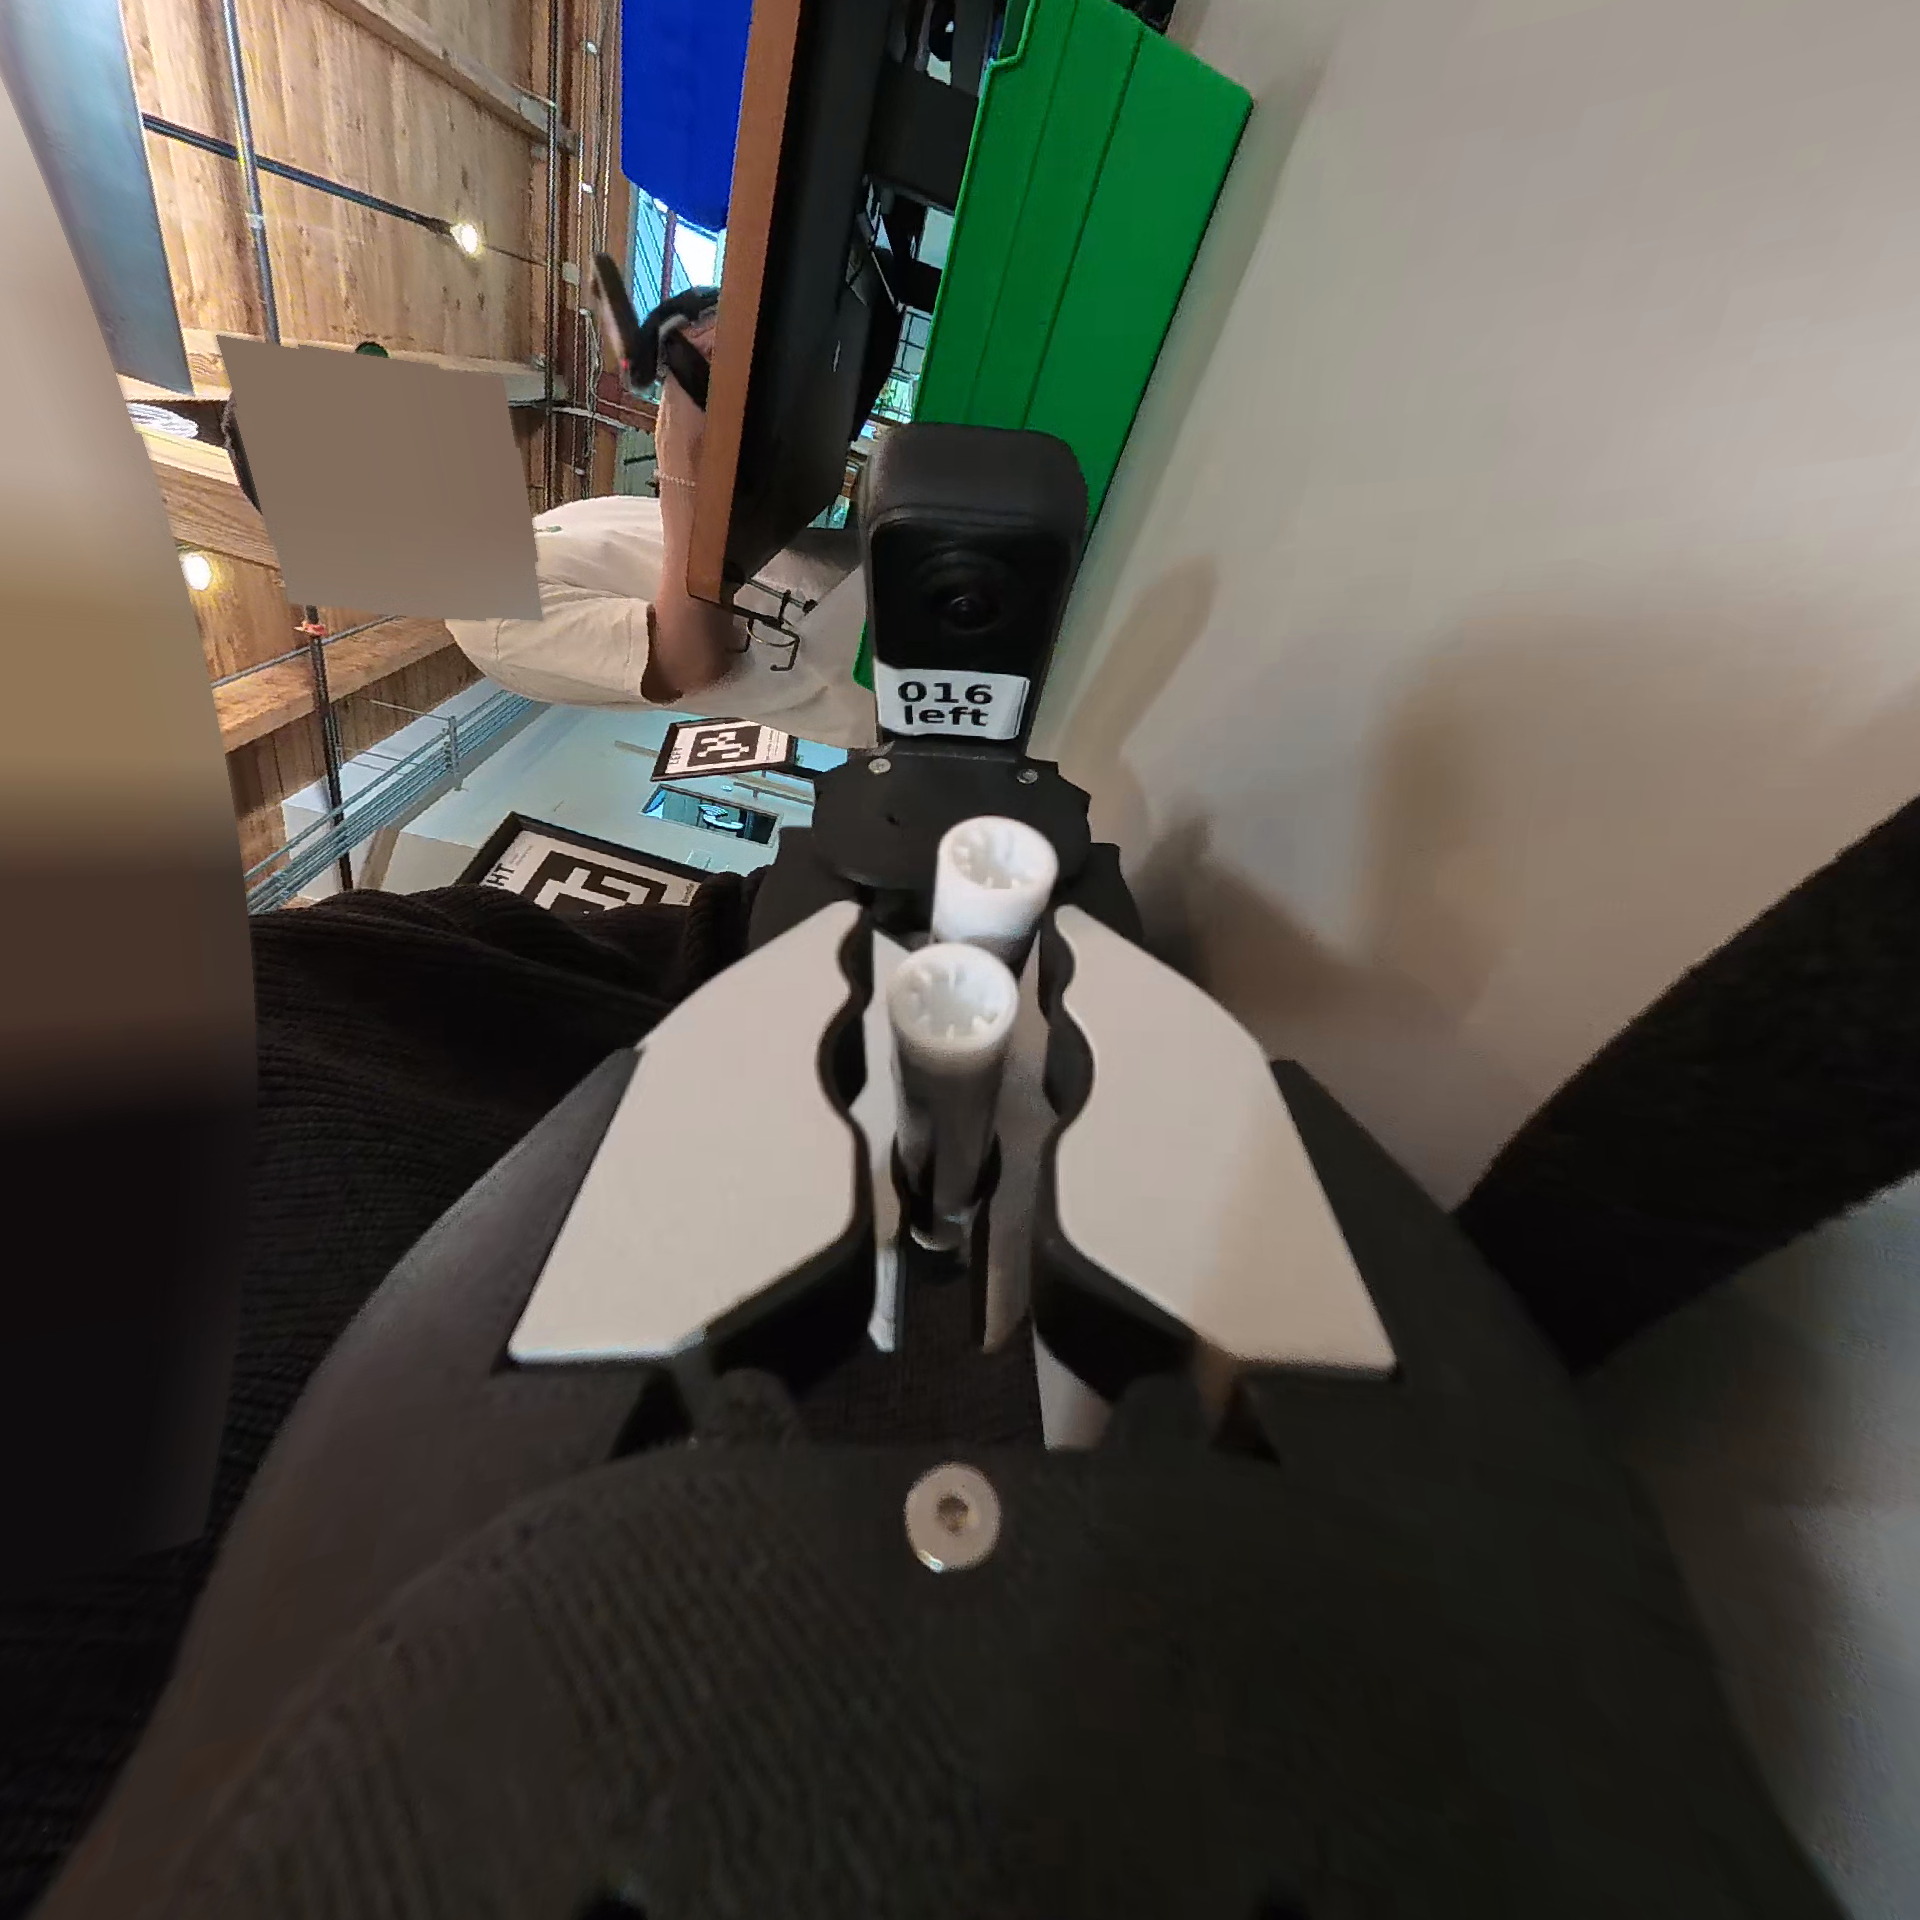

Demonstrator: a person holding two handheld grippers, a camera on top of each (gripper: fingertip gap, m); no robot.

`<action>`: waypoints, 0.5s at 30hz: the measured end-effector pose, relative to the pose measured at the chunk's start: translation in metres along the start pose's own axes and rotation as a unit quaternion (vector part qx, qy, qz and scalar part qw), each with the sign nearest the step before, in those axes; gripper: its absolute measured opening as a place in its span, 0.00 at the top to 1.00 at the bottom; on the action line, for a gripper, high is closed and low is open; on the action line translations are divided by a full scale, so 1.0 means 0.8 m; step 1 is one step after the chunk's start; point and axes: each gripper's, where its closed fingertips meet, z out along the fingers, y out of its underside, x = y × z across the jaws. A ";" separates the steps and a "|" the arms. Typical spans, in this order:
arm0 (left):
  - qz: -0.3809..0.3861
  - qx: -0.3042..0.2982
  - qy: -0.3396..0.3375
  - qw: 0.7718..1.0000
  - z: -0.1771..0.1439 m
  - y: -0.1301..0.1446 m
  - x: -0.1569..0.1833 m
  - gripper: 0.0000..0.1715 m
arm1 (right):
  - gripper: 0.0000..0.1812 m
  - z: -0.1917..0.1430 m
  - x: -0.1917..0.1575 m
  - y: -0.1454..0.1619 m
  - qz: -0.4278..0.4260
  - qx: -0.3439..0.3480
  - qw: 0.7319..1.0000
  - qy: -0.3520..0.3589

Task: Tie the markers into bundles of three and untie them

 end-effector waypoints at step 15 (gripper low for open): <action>0.004 0.029 0.009 1.000 -0.011 -0.013 0.002 0.93 | 0.77 -0.005 0.003 -0.005 0.003 0.009 1.000 0.006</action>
